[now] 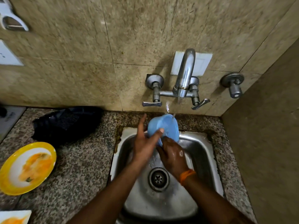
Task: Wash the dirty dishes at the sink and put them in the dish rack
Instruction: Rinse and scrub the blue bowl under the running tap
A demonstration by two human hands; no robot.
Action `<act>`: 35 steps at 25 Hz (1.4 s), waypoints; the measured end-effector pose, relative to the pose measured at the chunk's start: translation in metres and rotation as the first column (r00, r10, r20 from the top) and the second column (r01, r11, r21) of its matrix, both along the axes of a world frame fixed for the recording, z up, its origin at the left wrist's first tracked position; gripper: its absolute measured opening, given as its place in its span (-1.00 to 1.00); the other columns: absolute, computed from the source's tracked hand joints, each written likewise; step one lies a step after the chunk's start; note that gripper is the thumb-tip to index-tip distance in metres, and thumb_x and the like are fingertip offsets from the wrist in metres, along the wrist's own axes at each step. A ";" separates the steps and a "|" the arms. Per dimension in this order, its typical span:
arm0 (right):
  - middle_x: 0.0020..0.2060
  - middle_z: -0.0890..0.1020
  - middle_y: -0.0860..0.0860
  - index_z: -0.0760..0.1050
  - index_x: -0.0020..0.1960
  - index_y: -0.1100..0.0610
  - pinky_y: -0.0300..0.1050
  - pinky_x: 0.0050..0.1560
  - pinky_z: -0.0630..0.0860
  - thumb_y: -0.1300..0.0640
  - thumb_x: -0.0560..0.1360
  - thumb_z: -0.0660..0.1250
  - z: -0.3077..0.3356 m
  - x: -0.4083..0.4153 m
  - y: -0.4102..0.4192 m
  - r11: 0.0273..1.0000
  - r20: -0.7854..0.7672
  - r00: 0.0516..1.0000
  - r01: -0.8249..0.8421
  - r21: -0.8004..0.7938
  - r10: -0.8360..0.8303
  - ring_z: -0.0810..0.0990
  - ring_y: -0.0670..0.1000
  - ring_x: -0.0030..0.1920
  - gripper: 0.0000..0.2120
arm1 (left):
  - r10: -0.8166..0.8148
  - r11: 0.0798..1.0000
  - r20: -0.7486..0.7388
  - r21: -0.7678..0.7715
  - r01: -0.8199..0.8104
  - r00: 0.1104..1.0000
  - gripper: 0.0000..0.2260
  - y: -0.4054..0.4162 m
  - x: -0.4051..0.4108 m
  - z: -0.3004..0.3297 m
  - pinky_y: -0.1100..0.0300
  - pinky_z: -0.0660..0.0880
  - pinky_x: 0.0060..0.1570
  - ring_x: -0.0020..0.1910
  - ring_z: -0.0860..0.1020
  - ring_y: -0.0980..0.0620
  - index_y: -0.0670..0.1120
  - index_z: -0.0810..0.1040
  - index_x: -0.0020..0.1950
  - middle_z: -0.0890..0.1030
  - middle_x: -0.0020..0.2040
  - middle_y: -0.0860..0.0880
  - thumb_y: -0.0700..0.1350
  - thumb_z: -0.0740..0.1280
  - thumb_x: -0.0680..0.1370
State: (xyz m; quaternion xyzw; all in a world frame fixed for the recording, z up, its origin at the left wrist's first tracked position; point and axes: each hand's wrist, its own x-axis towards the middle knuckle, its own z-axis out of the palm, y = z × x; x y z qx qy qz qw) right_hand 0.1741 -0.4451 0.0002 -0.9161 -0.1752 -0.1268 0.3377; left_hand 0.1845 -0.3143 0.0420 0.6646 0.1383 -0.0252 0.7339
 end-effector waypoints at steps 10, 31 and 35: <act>0.09 0.69 0.09 0.62 0.22 0.10 0.03 0.12 0.65 0.35 0.41 0.47 -0.009 -0.003 -0.020 0.949 0.031 0.985 -0.157 -0.274 0.172 0.67 0.11 0.13 -0.59 | -0.048 0.991 -0.011 0.126 0.049 0.999 -0.51 0.022 0.006 -0.017 0.11 0.62 0.17 0.16 0.64 0.17 0.25 0.51 0.39 0.67 0.22 0.18 0.13 0.48 0.47; -0.03 0.73 0.29 0.69 0.13 0.13 0.20 0.01 0.61 -0.08 0.58 0.25 -0.005 -0.030 -0.004 0.359 -0.874 0.446 0.797 0.485 0.191 0.69 0.34 -0.05 -0.63 | -0.331 0.938 -0.503 -0.087 0.335 0.798 -0.69 0.052 -0.019 -0.051 0.09 0.52 -0.09 -0.04 0.64 -0.04 -0.04 0.71 0.18 0.73 0.01 -0.10 -0.13 0.23 0.56; 0.05 0.72 0.26 0.71 0.16 0.09 0.10 0.03 0.59 -0.02 0.58 0.30 0.002 -0.015 -0.017 0.500 -0.810 0.543 0.649 0.573 0.224 0.68 0.25 -0.01 -0.69 | -0.433 0.892 -0.369 -0.308 0.332 0.822 -0.62 0.067 -0.027 -0.043 0.07 0.58 -0.10 -0.12 0.67 -0.05 -0.18 0.64 0.28 0.70 0.04 -0.15 -0.20 0.40 0.46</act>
